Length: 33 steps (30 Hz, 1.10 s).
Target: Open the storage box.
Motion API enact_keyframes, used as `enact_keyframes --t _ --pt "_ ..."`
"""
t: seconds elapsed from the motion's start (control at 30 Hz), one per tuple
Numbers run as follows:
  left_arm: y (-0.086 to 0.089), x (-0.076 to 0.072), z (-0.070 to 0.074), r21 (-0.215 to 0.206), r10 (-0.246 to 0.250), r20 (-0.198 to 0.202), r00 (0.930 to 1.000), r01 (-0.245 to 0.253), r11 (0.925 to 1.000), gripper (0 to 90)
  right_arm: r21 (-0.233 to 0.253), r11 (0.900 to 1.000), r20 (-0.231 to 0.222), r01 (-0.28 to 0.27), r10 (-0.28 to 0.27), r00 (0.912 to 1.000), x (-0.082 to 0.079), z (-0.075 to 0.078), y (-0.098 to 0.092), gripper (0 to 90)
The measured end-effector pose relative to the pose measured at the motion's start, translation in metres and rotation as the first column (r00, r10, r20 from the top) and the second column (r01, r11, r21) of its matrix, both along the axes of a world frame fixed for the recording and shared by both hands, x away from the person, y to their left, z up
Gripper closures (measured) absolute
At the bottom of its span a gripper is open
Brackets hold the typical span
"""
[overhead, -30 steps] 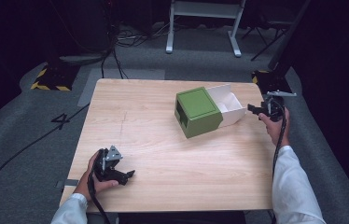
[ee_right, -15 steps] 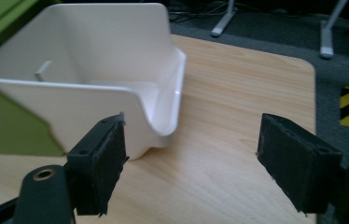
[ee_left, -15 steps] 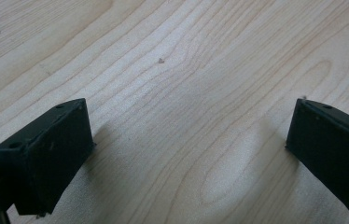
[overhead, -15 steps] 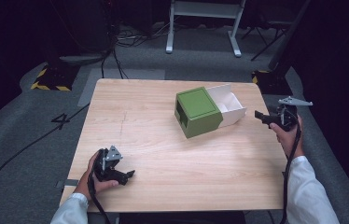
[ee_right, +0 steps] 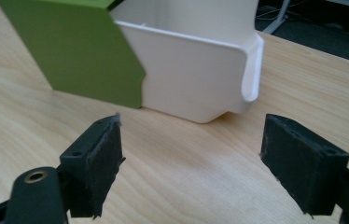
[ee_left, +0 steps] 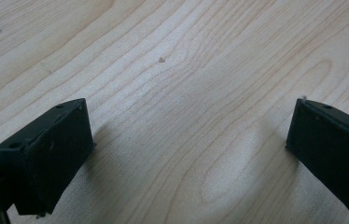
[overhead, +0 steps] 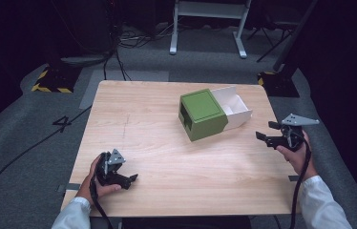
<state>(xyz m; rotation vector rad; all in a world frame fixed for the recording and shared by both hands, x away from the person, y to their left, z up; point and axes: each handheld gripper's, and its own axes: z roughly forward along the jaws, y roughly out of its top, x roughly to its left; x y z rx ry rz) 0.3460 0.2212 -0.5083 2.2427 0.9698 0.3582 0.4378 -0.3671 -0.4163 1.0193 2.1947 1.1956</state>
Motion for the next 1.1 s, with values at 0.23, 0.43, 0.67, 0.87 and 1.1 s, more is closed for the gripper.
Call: enact_keyframes --t 0.23,0.43,0.67,0.87,1.1 --pt "0.0 0.0 0.0 0.0 -0.001 0.001 1.0 0.001 1.0 0.5 -0.048 0.997 0.001 -0.056 0.056 0.9984 -0.016 -0.009 0.009 20.5" --pt "0.0 0.0 0.0 0.002 -0.002 0.0 1.0 0.002 1.0 0.5 -0.129 0.986 -0.017 -0.109 0.108 0.994 -0.032 -0.023 0.018 19.3" --pt "0.0 0.0 0.0 0.001 -0.002 0.001 1.0 0.002 1.0 0.5 -0.174 0.976 -0.064 -0.131 0.122 0.9905 -0.044 -0.043 0.018 18.8" --pt "0.0 0.0 0.0 0.0 -0.001 0.001 1.0 0.001 1.0 0.5 -0.182 0.976 -0.103 -0.121 0.103 0.9893 -0.055 -0.063 0.008 18.8" --pt "0.0 0.0 0.0 0.0 0.0 0.0 1.0 0.0 1.0 0.5 -0.161 0.983 -0.142 -0.085 0.062 0.9879 -0.063 -0.083 -0.008 18.6"
